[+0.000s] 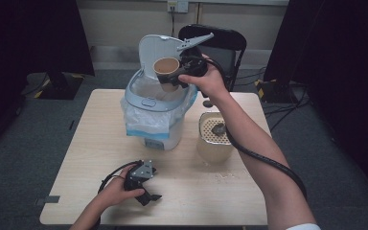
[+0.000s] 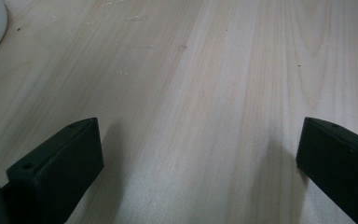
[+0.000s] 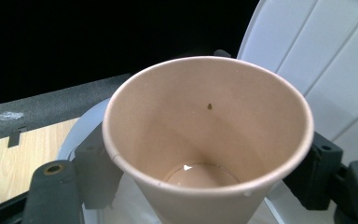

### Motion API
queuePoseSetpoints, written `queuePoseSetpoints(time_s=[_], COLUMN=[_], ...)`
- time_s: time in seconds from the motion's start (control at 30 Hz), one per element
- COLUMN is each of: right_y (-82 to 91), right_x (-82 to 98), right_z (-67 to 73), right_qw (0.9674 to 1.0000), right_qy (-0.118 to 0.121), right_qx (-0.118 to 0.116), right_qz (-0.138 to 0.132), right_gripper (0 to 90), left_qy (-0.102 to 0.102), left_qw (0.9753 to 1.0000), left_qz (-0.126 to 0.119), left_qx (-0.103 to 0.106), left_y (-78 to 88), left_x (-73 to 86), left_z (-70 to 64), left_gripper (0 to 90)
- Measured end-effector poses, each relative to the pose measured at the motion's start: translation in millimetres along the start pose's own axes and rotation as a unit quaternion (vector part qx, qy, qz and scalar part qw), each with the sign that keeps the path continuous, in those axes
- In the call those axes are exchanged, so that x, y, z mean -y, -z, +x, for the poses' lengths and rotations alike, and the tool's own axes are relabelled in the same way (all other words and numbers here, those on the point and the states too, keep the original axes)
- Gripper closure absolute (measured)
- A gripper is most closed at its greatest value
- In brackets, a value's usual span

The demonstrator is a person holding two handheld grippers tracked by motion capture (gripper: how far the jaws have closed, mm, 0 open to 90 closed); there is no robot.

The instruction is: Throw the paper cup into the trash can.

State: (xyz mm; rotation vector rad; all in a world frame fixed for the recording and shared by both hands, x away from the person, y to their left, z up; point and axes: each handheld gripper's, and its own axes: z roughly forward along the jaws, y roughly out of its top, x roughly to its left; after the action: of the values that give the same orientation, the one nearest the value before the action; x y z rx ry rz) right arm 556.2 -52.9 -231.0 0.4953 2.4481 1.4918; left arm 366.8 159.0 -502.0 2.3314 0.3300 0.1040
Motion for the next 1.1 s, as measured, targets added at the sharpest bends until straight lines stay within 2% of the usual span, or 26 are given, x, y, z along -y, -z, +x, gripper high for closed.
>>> queuePoseSetpoints(time_s=[0.3,0.37,0.4,0.43,0.47,0.53,0.63,0.8,1.0,1.1], right_y=[-13.2,-15.6,-16.5,-16.6,-15.7,-14.0,-7.2,5.7,24.0,31.9], right_x=[1.4,2.0,2.7,2.8,2.9,3.0,3.7,6.9,14.5,19.3], right_z=[2.2,3.2,3.6,4.1,4.8,5.6,6.0,4.9,0.6,-2.2], right_qw=[1.0,0.9998,0.9996,0.9996,0.9997,0.9997,0.9995,0.9995,0.9995,0.9995], right_qy=[-0.002,-0.01,-0.019,-0.022,-0.018,-0.012,-0.008,-0.004,-0.002,-0.001], right_qx=[-0.007,-0.016,-0.02,-0.02,-0.018,-0.017,-0.028,-0.029,-0.02,-0.015], right_qz=[0.006,0.005,0.002,0.002,0.003,0.009,0.011,0.014,0.024,0.029], right_gripper=[23.6,19.4,12.8,12.2,15.7,13.4,14.4,14.1,14.2,14.3], left_qy=[0.0,0.0,0.0,0.0,0.0,0.0,-0.001,0.0,-0.009,-0.008], left_qw=[1.0,1.0,1.0,1.0,1.0,1.0,1.0,1.0,0.9999,0.9999], left_qz=[0.0,0.0,0.0,0.0,0.0,0.0,0.0,0.0,-0.006,-0.006], left_qx=[0.0,0.0,0.0,0.0,0.0,0.0,0.0,0.0,-0.004,-0.005], left_y=[0.0,0.0,0.0,0.0,0.0,0.0,0.0,0.0,-0.3,-0.2], left_x=[0.0,0.0,0.0,0.0,0.0,0.0,-0.1,0.0,-0.5,-0.4], left_z=[0.0,0.0,0.0,0.0,0.0,0.0,0.2,0.0,0.9,0.7], left_gripper=[0.0,0.0,0.0,0.0,0.0,0.0,0.0,0.0,0.0,0.0])
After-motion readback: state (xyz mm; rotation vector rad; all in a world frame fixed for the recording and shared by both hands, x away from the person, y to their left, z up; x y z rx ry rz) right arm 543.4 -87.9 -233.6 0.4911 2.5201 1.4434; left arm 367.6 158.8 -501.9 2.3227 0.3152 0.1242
